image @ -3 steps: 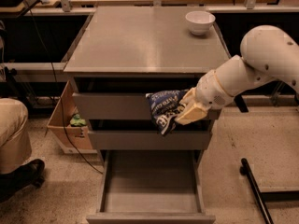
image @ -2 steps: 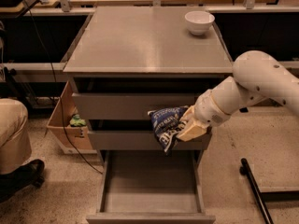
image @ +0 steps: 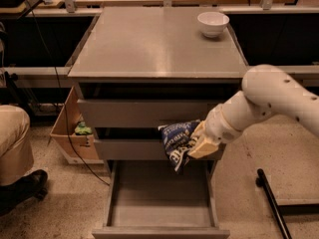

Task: Place blue chip bag into bottom drawer

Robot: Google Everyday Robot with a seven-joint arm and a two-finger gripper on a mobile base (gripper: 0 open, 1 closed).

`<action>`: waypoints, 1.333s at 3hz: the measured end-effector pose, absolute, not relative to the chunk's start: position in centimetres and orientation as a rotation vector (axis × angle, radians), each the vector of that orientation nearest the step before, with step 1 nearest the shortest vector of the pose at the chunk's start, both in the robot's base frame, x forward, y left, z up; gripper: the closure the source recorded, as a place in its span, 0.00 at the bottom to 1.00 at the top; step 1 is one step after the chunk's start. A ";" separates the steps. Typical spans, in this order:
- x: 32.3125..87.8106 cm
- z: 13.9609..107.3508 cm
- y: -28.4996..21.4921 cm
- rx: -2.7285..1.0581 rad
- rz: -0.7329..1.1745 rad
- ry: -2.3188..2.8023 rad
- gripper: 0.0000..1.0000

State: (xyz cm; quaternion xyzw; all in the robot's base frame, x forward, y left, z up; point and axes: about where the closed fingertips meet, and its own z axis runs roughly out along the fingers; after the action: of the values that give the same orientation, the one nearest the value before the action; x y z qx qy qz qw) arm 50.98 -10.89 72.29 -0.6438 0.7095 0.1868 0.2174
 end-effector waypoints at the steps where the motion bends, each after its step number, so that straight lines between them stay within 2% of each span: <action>1: 48.6 64.1 -11.3 -1.804 0.473 2.064 1.00; 3: 45.3 49.4 -13.5 -1.775 0.490 2.123 1.00; 4: 45.6 44.1 -14.0 -1.732 0.501 2.114 1.00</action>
Offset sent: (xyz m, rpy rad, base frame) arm -0.0714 -0.0324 -0.2769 -0.1070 0.1060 -0.0732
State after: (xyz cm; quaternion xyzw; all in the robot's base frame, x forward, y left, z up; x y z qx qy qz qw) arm 45.58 -14.00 44.06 -0.6131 0.7483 0.1773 0.1807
